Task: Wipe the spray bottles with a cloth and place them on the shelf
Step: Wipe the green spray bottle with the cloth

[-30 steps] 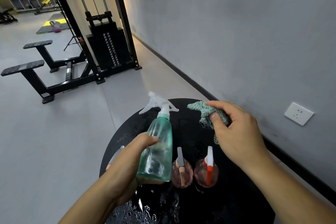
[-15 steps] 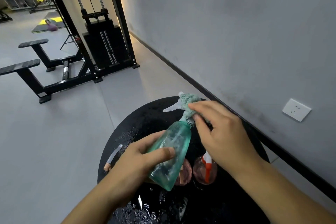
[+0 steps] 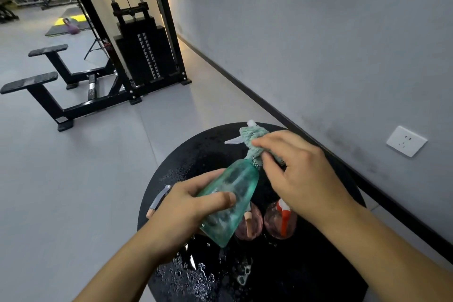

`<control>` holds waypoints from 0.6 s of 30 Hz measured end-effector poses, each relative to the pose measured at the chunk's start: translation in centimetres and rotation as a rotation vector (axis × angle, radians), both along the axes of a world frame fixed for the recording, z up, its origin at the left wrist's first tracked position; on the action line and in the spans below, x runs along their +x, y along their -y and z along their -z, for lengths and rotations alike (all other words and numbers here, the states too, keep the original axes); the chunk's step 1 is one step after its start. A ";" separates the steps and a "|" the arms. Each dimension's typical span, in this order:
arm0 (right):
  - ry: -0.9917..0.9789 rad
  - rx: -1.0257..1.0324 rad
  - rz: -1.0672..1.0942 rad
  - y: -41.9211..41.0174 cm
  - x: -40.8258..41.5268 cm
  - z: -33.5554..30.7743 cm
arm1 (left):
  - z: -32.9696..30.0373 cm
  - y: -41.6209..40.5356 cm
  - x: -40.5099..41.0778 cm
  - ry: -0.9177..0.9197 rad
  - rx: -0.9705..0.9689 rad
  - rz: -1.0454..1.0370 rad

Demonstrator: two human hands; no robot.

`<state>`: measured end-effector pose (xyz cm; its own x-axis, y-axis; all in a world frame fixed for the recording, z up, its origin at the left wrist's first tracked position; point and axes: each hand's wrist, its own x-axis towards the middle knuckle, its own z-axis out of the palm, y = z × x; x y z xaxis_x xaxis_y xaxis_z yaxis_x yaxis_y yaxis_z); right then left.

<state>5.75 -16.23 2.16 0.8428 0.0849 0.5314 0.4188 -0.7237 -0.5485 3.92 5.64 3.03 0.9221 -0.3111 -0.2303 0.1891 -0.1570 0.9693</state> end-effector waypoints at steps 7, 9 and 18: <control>-0.077 0.074 0.038 0.5 0.1 -0.5 | 0.1 0.4 0.0 -0.004 0.008 -0.024; -0.081 0.046 -0.012 0.2 0.0 -0.2 | 0.2 0.4 0.0 -0.005 0.028 -0.015; -0.085 0.023 0.038 0.6 0.3 0.2 | 0.8 -0.1 0.2 -0.030 0.030 0.035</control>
